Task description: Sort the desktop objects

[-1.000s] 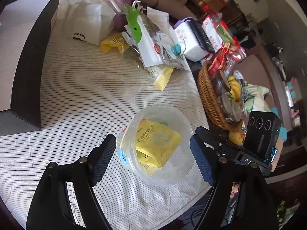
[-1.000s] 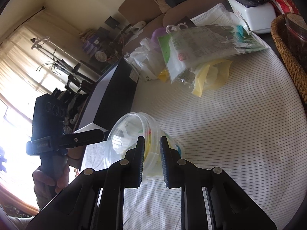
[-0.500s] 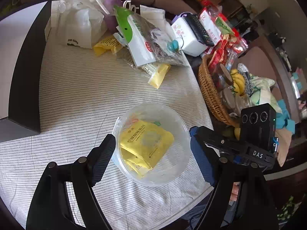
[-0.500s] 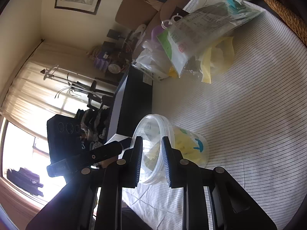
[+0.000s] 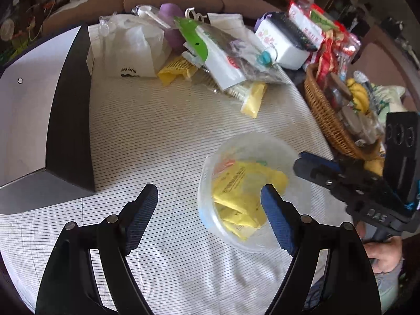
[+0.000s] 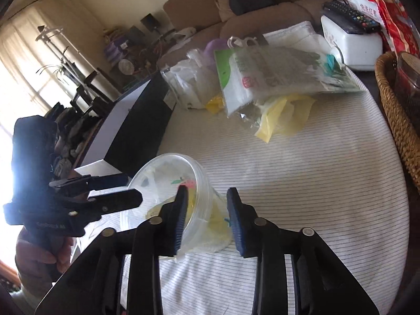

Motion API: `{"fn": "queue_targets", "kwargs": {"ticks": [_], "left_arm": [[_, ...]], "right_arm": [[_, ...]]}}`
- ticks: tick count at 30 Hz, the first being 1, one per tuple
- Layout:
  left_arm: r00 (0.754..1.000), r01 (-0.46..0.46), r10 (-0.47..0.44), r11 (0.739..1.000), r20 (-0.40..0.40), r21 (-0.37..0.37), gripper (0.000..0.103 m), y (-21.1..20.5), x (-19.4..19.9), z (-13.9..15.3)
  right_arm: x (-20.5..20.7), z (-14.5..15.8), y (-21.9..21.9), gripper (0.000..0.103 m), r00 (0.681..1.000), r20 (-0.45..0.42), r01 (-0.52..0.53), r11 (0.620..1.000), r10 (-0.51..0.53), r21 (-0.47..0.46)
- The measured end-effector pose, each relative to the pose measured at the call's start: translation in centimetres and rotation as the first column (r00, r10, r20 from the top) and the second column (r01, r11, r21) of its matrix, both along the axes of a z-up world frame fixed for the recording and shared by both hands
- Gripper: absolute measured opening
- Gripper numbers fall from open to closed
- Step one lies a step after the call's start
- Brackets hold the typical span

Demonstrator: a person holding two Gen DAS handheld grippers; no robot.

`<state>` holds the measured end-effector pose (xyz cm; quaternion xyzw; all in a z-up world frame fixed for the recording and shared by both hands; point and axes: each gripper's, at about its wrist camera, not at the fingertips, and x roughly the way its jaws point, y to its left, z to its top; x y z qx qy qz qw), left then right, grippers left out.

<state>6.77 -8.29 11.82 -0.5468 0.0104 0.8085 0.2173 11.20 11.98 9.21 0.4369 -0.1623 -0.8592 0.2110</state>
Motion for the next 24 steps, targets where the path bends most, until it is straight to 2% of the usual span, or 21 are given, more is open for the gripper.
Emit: {"fn": "queue_targets", "kwargs": {"ticks": [1, 2, 3, 4, 6, 7, 10, 12, 13, 14, 15, 16, 17, 18, 19, 20, 22, 24], "left_arm": [[1.000, 0.007, -0.007, 0.999, -0.005, 0.041, 0.082, -0.2, 0.2, -0.2], [1.000, 0.010, -0.010, 0.998, -0.007, 0.054, 0.082, -0.4, 0.4, -0.4], [1.000, 0.015, -0.015, 0.998, -0.008, 0.058, 0.082, -0.5, 0.4, -0.5], [1.000, 0.020, -0.019, 0.998, -0.012, 0.060, 0.084, -0.5, 0.3, -0.5], [0.999, 0.026, -0.025, 0.999, -0.032, 0.043, 0.095, -0.5, 0.3, -0.7], [0.999, 0.026, -0.024, 0.999, -0.042, 0.045, 0.097, -0.6, 0.2, -0.8], [0.999, 0.026, -0.022, 0.995, -0.041, 0.093, 0.098, -1.2, -0.1, -1.3], [0.997, 0.035, -0.028, 0.994, -0.072, 0.104, 0.097, -1.3, 0.0, -1.1], [0.995, 0.040, -0.030, 0.993, -0.091, 0.113, 0.095, -1.4, 0.0, -0.8], [0.995, 0.030, -0.016, 0.990, -0.101, 0.140, 0.094, -2.0, 0.1, -0.5], [0.995, 0.022, -0.001, 0.978, -0.100, 0.206, 0.094, -2.8, 0.2, -0.2], [0.995, 0.010, 0.019, 0.954, -0.093, 0.298, 0.095, -4.0, 0.5, 0.2], [0.996, -0.006, 0.040, 0.927, -0.083, 0.374, 0.096, -5.2, 0.7, 0.5], [0.996, -0.009, 0.044, 0.911, -0.076, 0.413, 0.096, -6.0, 1.0, 0.6], [0.996, -0.002, 0.037, 0.907, -0.076, 0.421, 0.096, -6.6, 1.3, 0.7], [0.995, 0.014, 0.025, 0.916, -0.092, 0.401, 0.096, -7.0, 1.7, 0.6], [0.991, 0.065, -0.022, 0.945, -0.135, 0.320, 0.096, -7.1, 2.7, 0.2], [0.986, 0.120, -0.087, 0.960, -0.141, 0.252, 0.096, -6.6, 3.6, -0.8]], "right_arm": [[0.0, -0.1, 0.0, 0.049, 1.000, -0.003, 0.007, 1.000, -0.007, 0.027], [-0.1, -0.3, 0.0, 0.055, 1.000, -0.006, 0.011, 0.998, -0.010, 0.060], [-0.2, -0.5, 0.1, 0.066, 1.000, -0.004, 0.014, 0.997, -0.014, 0.077], [-0.3, -0.7, 0.3, 0.068, 1.000, 0.006, 0.022, 0.998, -0.023, 0.066], [-0.4, -1.0, 0.7, 0.068, 0.999, 0.020, 0.029, 0.999, -0.030, 0.042], [-0.4, -1.0, 0.6, 0.068, 1.000, 0.013, 0.027, 0.998, -0.028, 0.051], [-0.1, -0.6, 0.1, 0.068, 0.999, -0.023, 0.028, 0.995, -0.026, 0.094], [-0.2, -0.5, 0.2, 0.068, 0.999, -0.027, 0.029, 0.996, -0.026, 0.083], [-0.2, -0.4, 0.4, 0.065, 0.999, -0.033, 0.018, 0.998, -0.016, 0.064], [0.0, -0.2, 0.6, 0.065, 0.999, -0.043, 0.006, 1.000, -0.005, 0.024], [0.3, 0.2, 1.1, 0.065, 0.998, -0.061, 0.002, 0.999, -0.004, -0.039], [0.8, 0.7, 1.7, 0.068, 0.996, -0.087, 0.004, 0.995, -0.013, -0.104], [1.3, 1.3, 2.3, 0.073, 0.993, -0.115, 0.000, 0.989, -0.017, -0.150], [1.9, 2.0, 2.7, 0.084, 0.989, -0.146, -0.010, 0.986, -0.015, -0.169], [2.5, 2.5, 2.9, 0.091, 0.984, -0.178, -0.018, 0.987, -0.011, -0.159], [3.1, 3.0, 2.8, 0.093, 0.978, -0.206, -0.033, 0.991, 0.005, -0.132], [4.1, 3.3, 2.0, 0.100, 0.968, -0.242, -0.081, 0.996, 0.069, -0.040], [5.1, 2.8, 0.9, 0.101, 0.960, -0.247, -0.126, 0.991, 0.132, 0.040]]}}
